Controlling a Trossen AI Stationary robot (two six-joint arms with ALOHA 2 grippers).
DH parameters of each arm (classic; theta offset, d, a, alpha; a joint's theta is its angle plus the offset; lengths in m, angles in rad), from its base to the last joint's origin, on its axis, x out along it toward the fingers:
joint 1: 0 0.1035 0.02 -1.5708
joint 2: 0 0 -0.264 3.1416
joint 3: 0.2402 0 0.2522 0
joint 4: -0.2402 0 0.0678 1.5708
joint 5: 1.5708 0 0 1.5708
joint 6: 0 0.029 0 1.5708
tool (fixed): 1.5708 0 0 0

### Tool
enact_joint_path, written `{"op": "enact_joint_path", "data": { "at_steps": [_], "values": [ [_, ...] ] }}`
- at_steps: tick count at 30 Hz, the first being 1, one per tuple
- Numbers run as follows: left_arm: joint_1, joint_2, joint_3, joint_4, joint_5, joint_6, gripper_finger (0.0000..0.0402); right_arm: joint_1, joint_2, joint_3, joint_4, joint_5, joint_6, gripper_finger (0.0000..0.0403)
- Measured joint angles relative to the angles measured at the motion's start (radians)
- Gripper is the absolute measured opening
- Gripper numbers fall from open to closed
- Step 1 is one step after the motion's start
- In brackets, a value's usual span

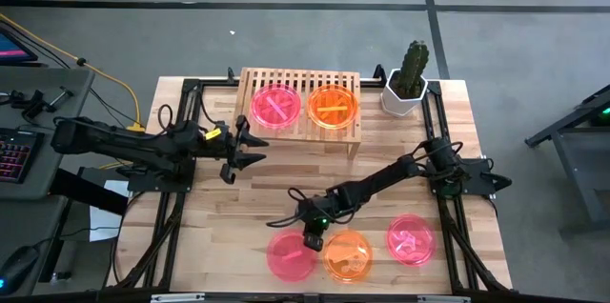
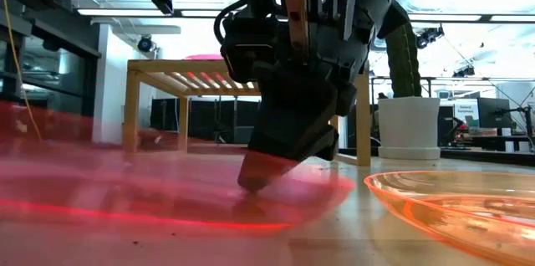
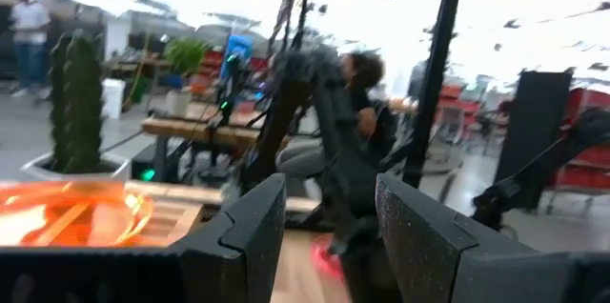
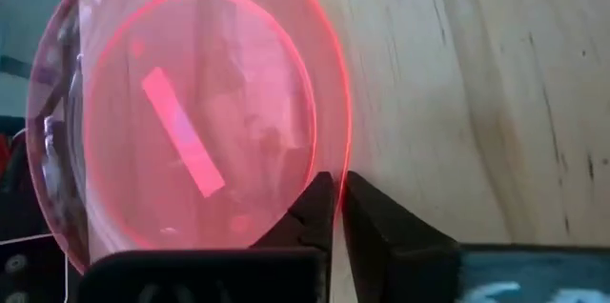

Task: Place and stack plates onto a shelf
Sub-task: Stack the pink plate on top of the other pink plate on the shelf

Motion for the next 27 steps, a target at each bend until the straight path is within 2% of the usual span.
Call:
{"op": "enact_joint_path", "data": {
  "at_steps": [6, 13, 18, 24, 27],
  "values": [
    [0.000, -0.080, 0.000, -0.002, 0.076, -0.017, 0.0156, -0.014, -0.009, -0.001, -0.001, -0.077, -0.035, 0.0001],
    [0.000, -0.208, 0.000, -0.054, 0.218, -0.039, 0.0156, -0.034, -0.110, -0.002, -0.052, -0.110, -0.126, 0.0000],
    [0.000, -0.271, -0.015, -0.120, 0.204, -0.038, 0.0156, -0.069, -0.202, -0.001, -0.112, -0.102, -0.172, 0.0000],
    [0.000, -0.308, -0.031, -0.130, 0.167, -0.038, 0.0156, -0.142, -0.302, -0.001, -0.104, -0.091, -0.197, 0.0000],
    [0.000, -0.311, -0.031, -0.130, 0.165, -0.038, 0.0156, -0.196, -0.353, -0.001, -0.093, -0.052, -0.216, 0.0000]
  ]
}}
